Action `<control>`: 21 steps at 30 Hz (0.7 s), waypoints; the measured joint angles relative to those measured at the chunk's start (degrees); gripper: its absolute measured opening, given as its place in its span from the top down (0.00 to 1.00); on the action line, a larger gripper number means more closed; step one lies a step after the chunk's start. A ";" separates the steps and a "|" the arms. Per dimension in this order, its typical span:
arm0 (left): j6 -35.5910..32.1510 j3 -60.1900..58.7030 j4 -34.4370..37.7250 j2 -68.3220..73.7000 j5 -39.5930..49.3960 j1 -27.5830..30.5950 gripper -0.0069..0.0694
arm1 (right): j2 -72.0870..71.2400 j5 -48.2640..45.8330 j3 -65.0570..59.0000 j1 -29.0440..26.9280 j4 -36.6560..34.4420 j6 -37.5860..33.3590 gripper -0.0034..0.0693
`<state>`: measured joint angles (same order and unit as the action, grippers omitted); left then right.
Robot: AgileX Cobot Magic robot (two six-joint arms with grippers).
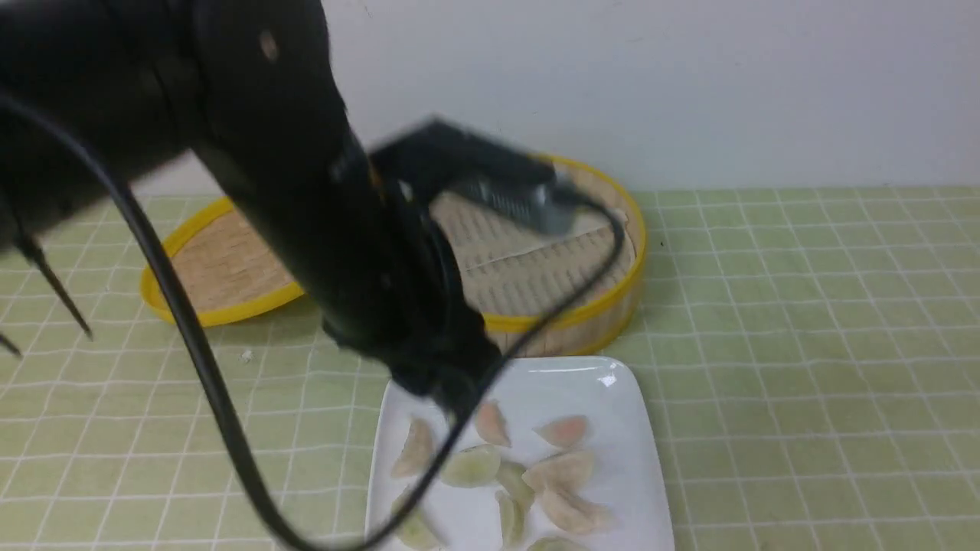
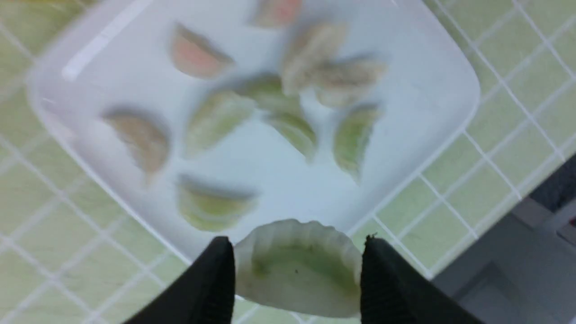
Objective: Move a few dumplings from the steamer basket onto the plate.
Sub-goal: Use the left arm to put the dumpling into the plate
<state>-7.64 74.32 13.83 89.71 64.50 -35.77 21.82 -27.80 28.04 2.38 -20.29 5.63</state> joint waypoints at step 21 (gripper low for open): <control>0.48 -14.75 2.42 7.62 -16.79 -6.15 0.29 | 73.48 -44.00 72.00 11.60 -0.84 -22.82 0.97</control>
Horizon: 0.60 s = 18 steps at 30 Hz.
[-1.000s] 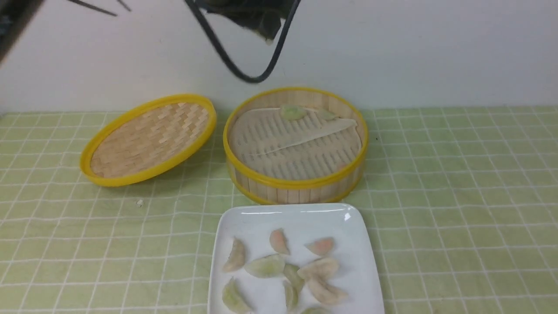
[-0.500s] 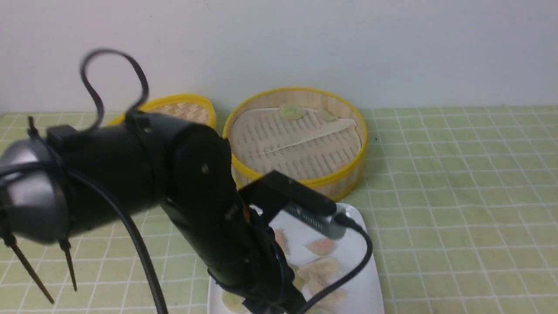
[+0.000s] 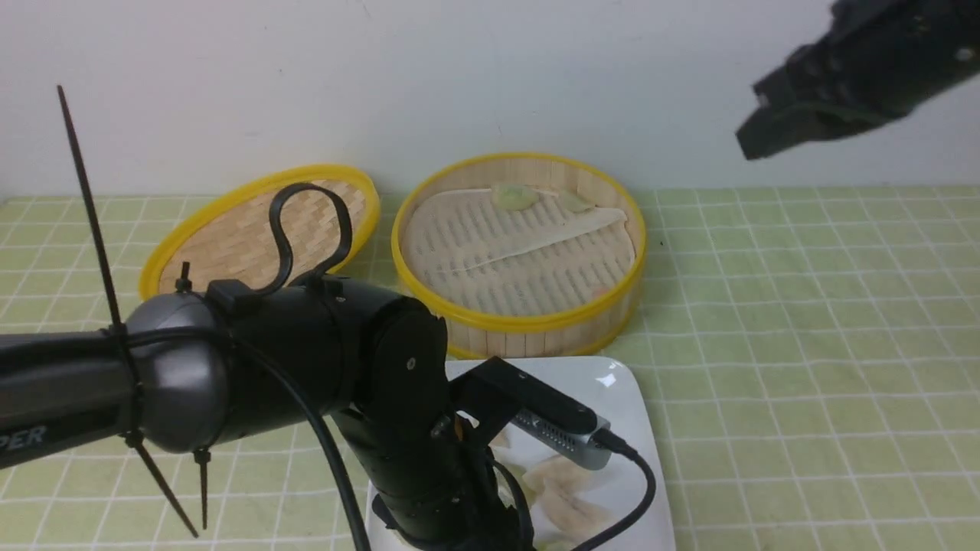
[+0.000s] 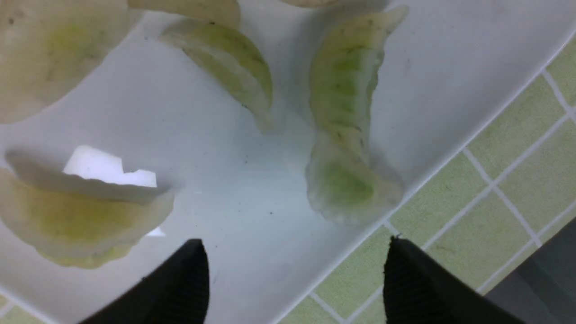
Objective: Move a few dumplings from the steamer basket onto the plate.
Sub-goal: Use the left arm to put the dumpling into the plate, then use the right arm to grab a dumpling from inside the steamer
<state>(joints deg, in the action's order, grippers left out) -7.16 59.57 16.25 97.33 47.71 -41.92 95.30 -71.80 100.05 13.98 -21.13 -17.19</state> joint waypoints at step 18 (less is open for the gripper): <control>21.02 6.69 -25.97 -22.15 17.43 0.00 0.92 | 49.73 -0.14 50.93 4.49 11.47 -1.02 0.85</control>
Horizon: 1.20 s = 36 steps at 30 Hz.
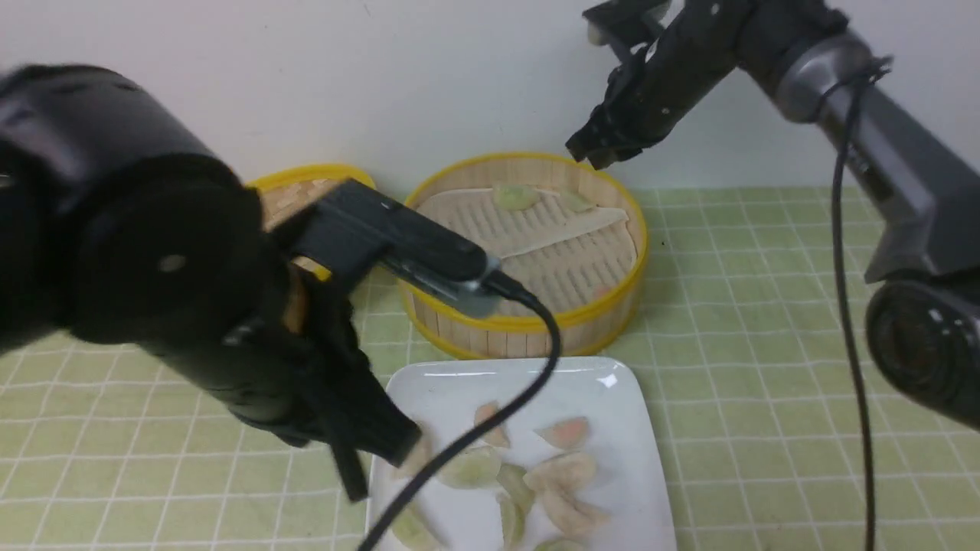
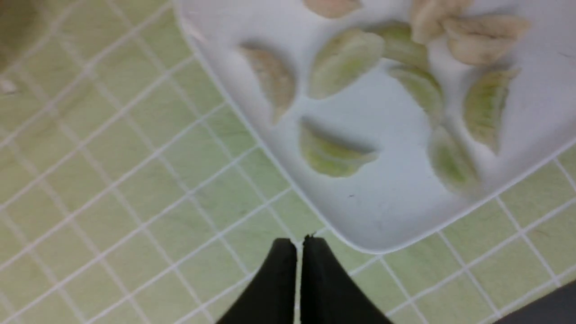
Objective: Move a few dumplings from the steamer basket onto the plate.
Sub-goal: Use the right arm to grab a dumpling from inside the steamer
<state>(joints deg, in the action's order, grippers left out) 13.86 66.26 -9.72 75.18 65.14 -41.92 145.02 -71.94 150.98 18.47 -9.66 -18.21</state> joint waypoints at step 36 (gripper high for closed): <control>8.45 0.00 -16.44 -25.59 6.82 0.00 0.92 | 12.77 16.26 2.80 3.15 8.20 4.35 0.56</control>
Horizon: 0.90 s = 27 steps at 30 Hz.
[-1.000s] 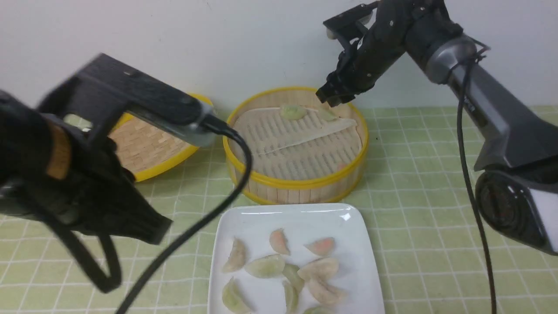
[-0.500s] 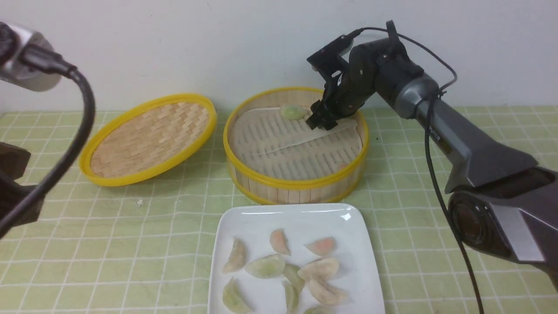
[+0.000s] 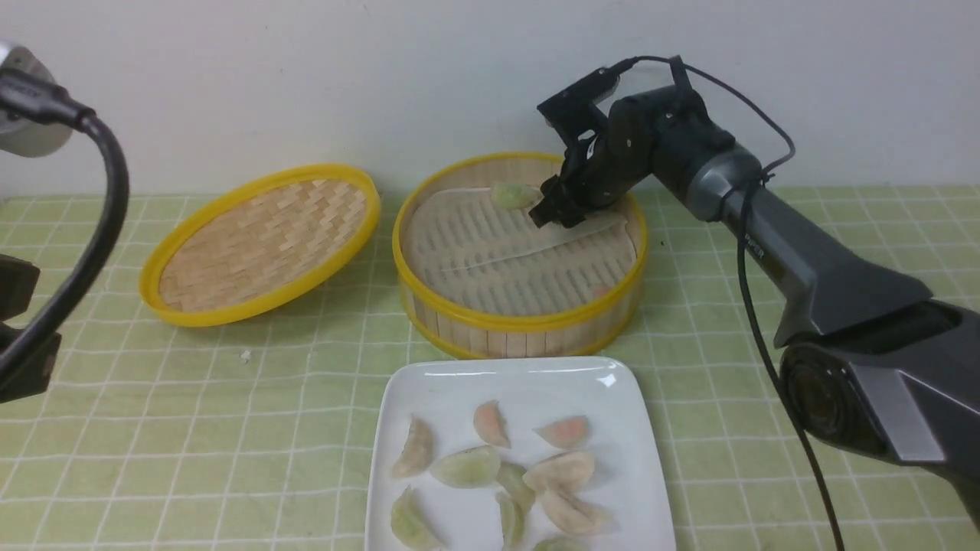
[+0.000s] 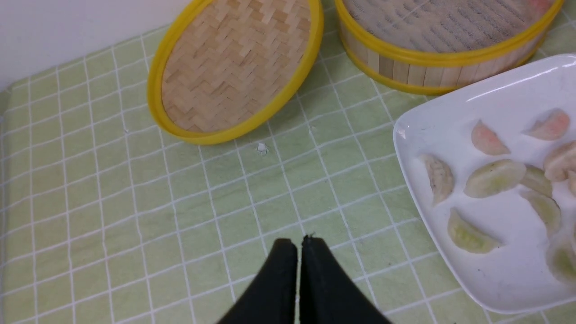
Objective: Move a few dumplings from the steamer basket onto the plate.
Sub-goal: Use the right arm to grab a dumpling from inside the steamer, then use the right arm to put the dumpling into the plate
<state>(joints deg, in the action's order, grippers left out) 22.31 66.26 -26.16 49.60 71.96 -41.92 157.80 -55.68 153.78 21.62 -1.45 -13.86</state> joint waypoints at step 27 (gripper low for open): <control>1.04 0.00 0.33 0.00 0.06 0.00 0.92 | -39.00 -16.04 -32.76 5.77 -14.51 2.94 0.77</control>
<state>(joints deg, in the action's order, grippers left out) 23.34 66.26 -25.83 49.60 72.02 -41.92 118.80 -71.73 121.02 27.38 -15.97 -10.92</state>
